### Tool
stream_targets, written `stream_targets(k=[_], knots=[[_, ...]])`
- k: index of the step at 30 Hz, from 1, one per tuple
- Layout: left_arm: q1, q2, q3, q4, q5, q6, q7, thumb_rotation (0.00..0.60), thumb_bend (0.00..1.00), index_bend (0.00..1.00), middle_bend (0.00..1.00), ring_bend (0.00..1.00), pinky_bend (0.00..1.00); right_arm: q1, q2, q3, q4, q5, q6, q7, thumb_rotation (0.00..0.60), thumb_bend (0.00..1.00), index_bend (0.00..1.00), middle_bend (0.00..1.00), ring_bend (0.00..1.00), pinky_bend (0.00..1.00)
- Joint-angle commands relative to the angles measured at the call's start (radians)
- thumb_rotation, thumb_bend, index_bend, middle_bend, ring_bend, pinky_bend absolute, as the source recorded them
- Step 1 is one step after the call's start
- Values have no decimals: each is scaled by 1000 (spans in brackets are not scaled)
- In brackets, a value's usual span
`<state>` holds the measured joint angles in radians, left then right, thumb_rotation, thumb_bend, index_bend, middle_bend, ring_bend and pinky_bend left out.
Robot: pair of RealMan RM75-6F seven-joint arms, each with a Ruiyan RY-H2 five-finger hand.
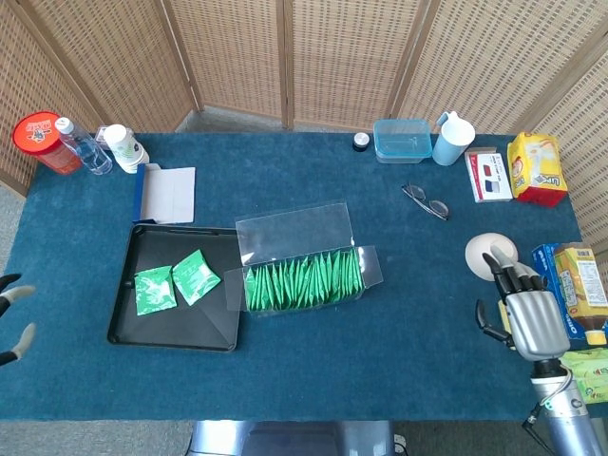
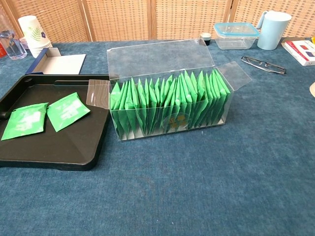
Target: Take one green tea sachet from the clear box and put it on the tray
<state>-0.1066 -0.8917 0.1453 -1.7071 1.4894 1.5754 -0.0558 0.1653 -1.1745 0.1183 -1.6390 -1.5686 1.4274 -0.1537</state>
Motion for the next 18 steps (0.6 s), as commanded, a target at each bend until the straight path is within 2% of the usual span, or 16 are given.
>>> stream_targets(k=[1,18], knots=[[46,-16,10,21,1,32,-13,466,406,251,145,36,202,4,-3,-12,-33,-11,6,-81,147,583,41,81,143,202],[81,-26,-54,23,22,45,-16,466,406,254,145,43,203,20,14,-20,-73,-26,10,-54,146,583,42,81,143,202]])
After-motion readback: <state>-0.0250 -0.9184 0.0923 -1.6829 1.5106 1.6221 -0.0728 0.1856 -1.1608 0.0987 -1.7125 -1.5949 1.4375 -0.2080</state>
